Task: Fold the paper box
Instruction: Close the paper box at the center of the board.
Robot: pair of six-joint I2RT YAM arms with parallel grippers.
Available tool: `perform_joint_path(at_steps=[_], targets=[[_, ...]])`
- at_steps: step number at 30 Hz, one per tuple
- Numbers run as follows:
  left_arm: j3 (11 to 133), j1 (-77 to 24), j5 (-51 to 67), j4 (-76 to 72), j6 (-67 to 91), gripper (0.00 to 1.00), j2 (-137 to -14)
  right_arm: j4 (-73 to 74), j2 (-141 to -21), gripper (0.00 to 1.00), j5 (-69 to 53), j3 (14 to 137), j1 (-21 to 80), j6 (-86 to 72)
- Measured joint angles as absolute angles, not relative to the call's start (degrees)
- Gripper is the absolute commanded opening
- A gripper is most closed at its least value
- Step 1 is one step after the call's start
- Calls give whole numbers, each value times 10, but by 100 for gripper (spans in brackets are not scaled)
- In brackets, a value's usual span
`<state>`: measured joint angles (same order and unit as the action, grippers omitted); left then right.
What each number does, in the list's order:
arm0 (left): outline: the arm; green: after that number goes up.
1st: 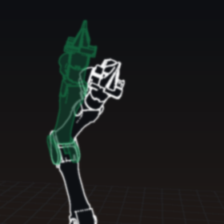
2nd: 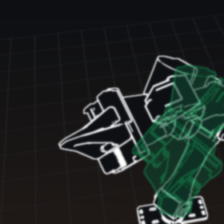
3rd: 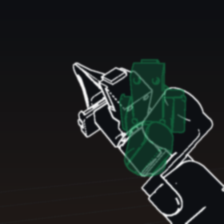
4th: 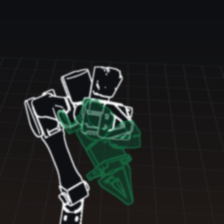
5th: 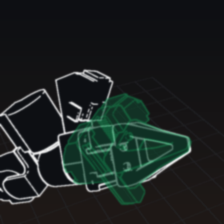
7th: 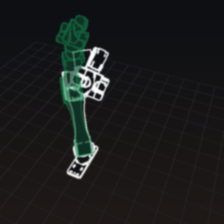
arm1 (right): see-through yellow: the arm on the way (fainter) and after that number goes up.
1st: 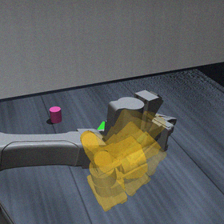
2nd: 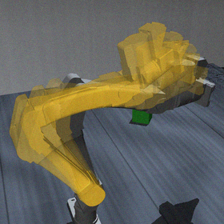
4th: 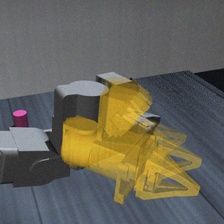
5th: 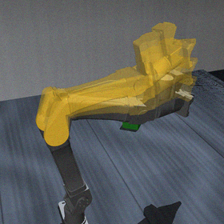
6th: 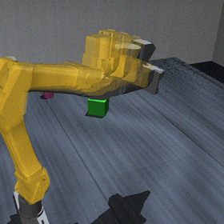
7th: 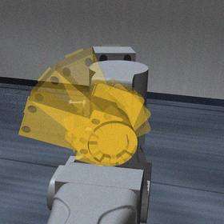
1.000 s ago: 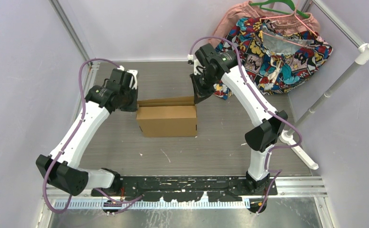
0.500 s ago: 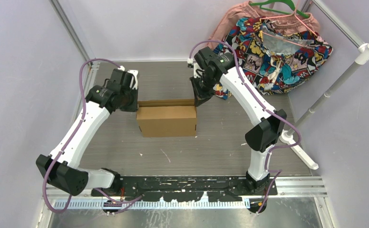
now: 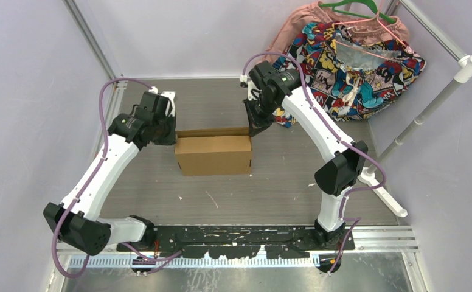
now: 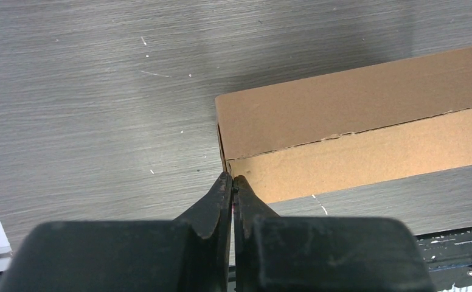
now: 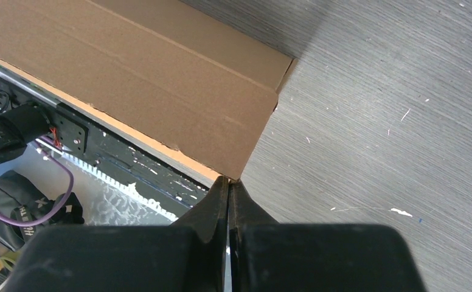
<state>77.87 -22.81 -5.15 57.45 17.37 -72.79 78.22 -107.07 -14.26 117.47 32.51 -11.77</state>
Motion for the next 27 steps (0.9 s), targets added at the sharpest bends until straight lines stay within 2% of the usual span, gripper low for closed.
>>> perform_joint_path(at_steps=[12,27], targets=[[774,-232,-60,577,178,17,-719,774,-1070,1,-143,1172,325,-118],[774,-234,-74,582,178,22,-710,767,-1067,1,-143,1166,325,-118]])
